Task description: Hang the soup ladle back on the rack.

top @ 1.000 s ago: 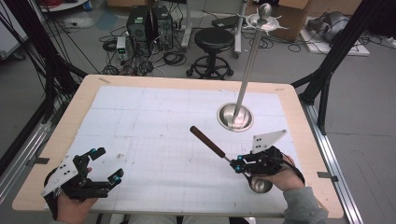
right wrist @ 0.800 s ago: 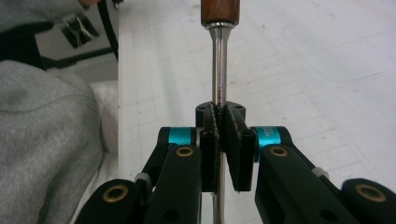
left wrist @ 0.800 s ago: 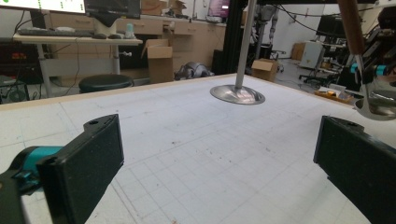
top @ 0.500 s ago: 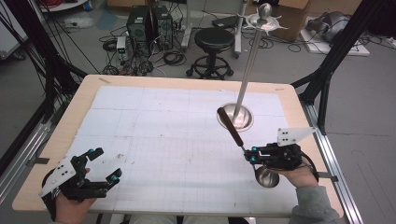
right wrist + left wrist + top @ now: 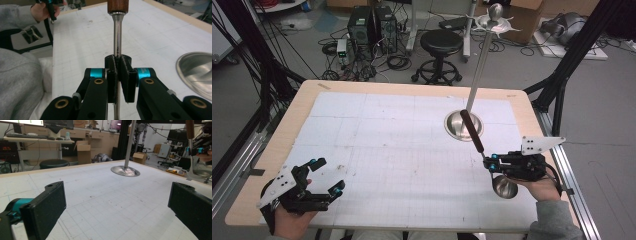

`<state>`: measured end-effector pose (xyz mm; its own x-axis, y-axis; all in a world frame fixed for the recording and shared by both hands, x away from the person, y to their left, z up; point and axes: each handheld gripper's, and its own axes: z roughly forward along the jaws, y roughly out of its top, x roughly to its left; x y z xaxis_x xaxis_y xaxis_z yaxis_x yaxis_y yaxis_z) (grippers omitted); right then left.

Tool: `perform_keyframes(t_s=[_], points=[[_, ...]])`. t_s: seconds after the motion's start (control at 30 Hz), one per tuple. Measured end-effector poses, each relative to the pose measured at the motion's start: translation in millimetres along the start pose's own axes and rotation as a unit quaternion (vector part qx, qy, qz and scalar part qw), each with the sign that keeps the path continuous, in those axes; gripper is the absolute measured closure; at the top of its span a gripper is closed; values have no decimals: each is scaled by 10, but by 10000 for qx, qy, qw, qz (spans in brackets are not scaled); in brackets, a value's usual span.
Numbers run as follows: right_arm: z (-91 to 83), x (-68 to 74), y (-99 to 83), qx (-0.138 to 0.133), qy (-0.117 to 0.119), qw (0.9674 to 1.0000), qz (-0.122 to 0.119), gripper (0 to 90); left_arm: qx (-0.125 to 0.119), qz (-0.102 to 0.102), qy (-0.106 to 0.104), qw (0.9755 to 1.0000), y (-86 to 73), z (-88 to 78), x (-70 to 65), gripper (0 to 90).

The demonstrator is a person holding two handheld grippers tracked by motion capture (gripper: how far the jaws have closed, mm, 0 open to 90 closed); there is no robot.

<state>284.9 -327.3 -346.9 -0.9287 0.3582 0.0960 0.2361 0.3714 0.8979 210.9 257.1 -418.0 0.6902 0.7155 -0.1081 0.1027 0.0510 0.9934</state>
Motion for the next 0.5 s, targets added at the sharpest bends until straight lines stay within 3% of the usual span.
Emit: perform_keyframes(t_s=[0.23, 0.5], points=[[-95, -100, 46, -634, -219, 9977, 14, 847, -29, -103, -10, 9999, -7, 13, 32, 19], [-265, -278, 267, -733, -486, 9961, 11, 847, -71, -137, -6, 9999, -1, -4, 31, 19]])
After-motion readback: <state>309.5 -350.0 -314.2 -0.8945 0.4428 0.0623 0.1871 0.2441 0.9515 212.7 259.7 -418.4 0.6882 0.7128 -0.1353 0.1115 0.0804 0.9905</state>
